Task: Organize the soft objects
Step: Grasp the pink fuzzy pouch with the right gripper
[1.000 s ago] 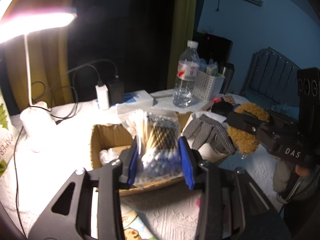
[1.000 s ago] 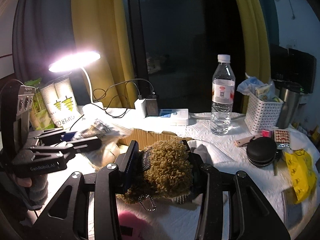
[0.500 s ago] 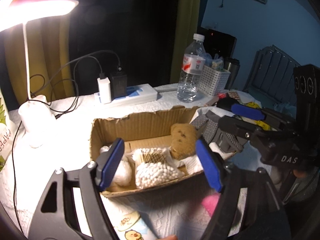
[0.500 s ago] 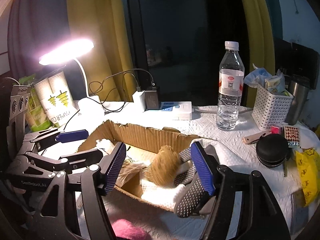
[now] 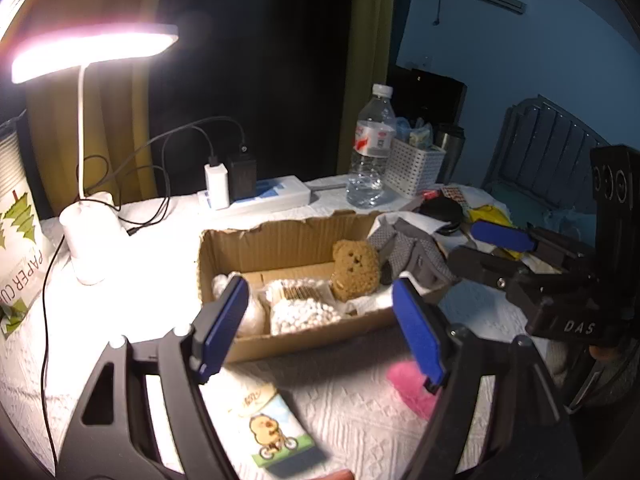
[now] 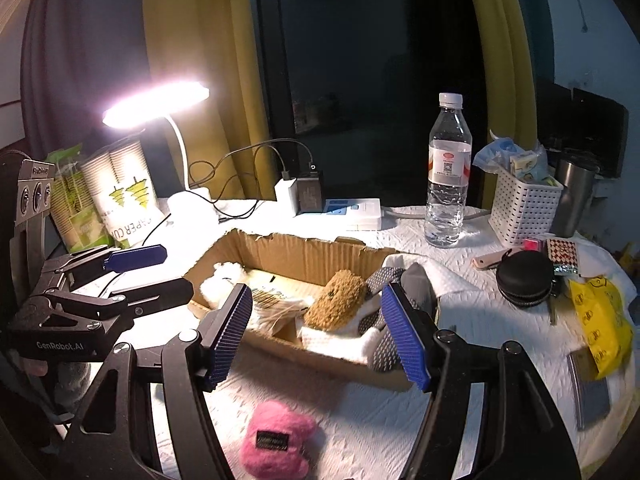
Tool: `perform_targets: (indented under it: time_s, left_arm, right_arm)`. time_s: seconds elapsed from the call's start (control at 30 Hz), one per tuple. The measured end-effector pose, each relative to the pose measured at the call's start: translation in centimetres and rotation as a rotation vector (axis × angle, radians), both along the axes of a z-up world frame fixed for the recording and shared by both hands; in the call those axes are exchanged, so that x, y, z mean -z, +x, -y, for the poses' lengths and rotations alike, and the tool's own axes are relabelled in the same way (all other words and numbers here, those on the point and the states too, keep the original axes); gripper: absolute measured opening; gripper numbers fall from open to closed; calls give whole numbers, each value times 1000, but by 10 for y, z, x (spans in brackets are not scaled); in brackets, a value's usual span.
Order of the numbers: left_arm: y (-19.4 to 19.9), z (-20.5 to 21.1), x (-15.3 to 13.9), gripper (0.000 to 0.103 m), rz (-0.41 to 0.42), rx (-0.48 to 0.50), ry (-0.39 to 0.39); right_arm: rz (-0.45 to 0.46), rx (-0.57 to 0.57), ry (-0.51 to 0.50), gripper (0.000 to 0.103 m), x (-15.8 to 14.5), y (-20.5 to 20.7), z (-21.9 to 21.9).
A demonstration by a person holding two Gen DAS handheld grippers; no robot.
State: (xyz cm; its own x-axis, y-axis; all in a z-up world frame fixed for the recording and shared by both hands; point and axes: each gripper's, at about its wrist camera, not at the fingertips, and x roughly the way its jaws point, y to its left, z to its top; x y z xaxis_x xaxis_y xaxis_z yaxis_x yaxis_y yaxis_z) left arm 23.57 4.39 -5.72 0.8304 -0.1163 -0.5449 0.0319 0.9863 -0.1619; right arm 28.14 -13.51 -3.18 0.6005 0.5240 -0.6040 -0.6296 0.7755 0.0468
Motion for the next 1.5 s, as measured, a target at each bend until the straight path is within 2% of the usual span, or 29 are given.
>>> perform_targets:
  time_s: [0.3, 0.53, 0.97, 1.23, 1.5]
  left_arm:
    - [-22, 2, 1, 76, 10, 2, -5]
    - [-38, -3, 17, 76, -16, -16, -10]
    - [-52, -14, 59, 76, -114, -54, -24]
    - [-39, -23, 86, 76, -227, -107, 8]
    - [-27, -23, 100, 76, -279, -96, 3]
  right_arm:
    - [0, 6, -14, 70, 0, -24, 3]
    - [-29, 8, -27, 70, 14, -37, 3]
    - [-107, 14, -64, 70, 54, -55, -1]
    - [-154, 32, -94, 70, 72, -53, 0]
    - [-226, 36, -149, 70, 95, -50, -4]
